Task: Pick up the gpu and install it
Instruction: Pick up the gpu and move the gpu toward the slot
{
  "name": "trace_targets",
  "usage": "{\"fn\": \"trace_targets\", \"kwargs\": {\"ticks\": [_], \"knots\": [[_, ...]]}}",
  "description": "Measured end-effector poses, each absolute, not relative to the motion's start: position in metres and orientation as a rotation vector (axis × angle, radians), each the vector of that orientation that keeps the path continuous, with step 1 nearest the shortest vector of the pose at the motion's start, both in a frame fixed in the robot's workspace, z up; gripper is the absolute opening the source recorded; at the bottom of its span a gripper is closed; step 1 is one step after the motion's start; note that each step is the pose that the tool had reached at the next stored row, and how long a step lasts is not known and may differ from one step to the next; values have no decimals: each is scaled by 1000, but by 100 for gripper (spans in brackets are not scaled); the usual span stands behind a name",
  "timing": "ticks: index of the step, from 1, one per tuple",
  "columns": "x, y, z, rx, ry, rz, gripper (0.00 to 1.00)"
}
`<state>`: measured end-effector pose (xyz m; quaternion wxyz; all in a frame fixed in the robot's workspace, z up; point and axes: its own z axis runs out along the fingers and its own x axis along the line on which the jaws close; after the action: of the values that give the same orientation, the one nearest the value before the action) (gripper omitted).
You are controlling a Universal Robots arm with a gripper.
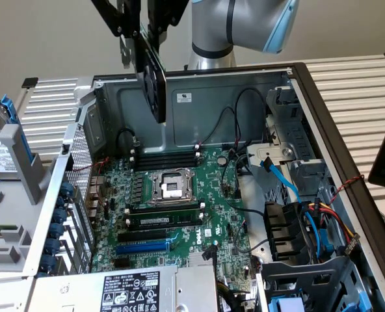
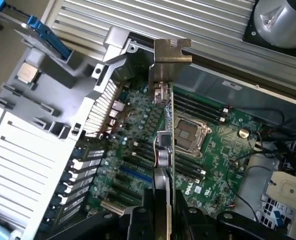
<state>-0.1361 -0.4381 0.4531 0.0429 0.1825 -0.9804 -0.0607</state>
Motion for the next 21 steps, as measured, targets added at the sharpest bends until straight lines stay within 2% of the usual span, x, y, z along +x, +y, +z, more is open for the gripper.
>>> {"fn": "trace_targets", "kwargs": {"ticks": [15,18,21], "knots": [[-136,-438,453,916,-2950,-182,27],[-136,-438,453,977,-2936,-206,27],[-136,-438,453,1029,-2923,-252,27]]}}
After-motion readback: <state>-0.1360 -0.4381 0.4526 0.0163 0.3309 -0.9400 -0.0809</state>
